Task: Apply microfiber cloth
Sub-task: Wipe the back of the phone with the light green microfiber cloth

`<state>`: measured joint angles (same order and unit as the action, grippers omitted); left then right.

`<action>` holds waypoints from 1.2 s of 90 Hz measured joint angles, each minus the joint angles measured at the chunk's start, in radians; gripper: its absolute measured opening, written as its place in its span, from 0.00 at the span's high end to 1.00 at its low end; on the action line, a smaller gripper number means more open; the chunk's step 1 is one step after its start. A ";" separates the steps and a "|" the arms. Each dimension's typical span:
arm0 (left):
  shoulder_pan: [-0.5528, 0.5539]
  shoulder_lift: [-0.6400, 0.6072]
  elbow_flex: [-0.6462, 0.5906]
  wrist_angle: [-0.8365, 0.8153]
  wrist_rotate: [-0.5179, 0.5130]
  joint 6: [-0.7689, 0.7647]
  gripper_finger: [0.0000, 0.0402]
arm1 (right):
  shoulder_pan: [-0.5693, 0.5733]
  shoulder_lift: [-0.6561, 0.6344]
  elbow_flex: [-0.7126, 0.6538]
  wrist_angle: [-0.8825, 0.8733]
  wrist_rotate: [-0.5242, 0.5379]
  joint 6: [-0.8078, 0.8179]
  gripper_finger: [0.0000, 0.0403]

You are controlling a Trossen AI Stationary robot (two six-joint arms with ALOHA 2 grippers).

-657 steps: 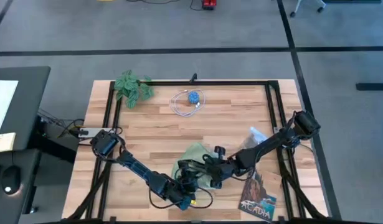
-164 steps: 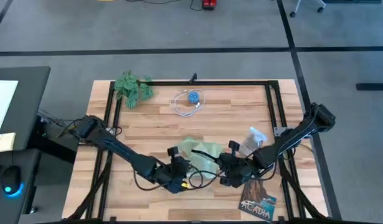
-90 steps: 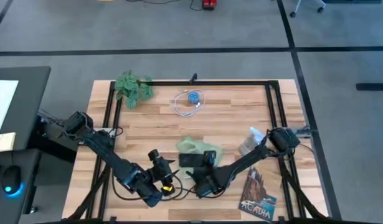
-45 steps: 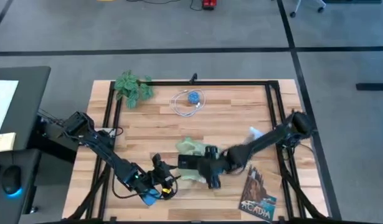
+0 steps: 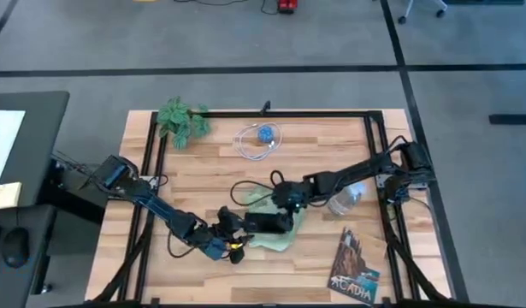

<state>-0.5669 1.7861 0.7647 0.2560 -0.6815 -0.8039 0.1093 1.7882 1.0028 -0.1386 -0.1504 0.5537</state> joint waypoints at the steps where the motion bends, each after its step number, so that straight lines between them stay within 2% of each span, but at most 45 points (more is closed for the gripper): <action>1: 0.002 0.006 0.000 0.000 0.001 -0.005 0.56 | 0.000 0.000 -0.002 0.001 -0.004 0.000 0.28; 19: 0.007 0.073 0.005 -0.012 -0.013 -0.060 0.56 | 0.039 0.016 -0.013 0.047 -0.076 0.007 0.28; 30: 0.007 0.075 0.005 -0.020 -0.010 -0.061 0.56 | 0.058 0.016 -0.015 0.095 -0.090 0.007 0.28; 45: 0.006 0.073 0.003 -0.010 -0.014 -0.032 0.56 | 0.051 0.016 -0.015 0.157 -0.205 0.023 0.30; 53: 0.006 0.073 0.002 -0.009 -0.014 -0.031 0.56 | 0.049 0.017 -0.015 0.155 -0.212 0.025 0.33; 64: 0.006 0.073 0.002 -0.009 -0.017 -0.031 0.56 | 0.034 0.017 -0.015 0.158 -0.217 0.050 0.45; 82: 0.006 0.073 0.008 -0.009 -0.048 -0.030 0.56 | 0.043 0.017 -0.015 0.115 -0.187 0.043 0.79; 90: 0.000 0.051 0.015 -0.014 -0.060 0.006 0.56 | 0.061 0.016 -0.015 0.105 -0.179 0.041 0.90; 94: -0.001 0.036 0.020 -0.020 -0.067 0.032 0.56 | 0.072 0.015 -0.013 0.094 -0.170 0.039 0.93; 108: -0.007 -0.064 0.024 -0.069 -0.119 0.106 0.56 | 0.109 0.010 -0.010 0.066 -0.076 0.021 0.93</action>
<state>-0.5743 1.7225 0.7891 0.1875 -0.8006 -0.6983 0.2187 1.7985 0.9931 -0.0727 -0.2267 0.5749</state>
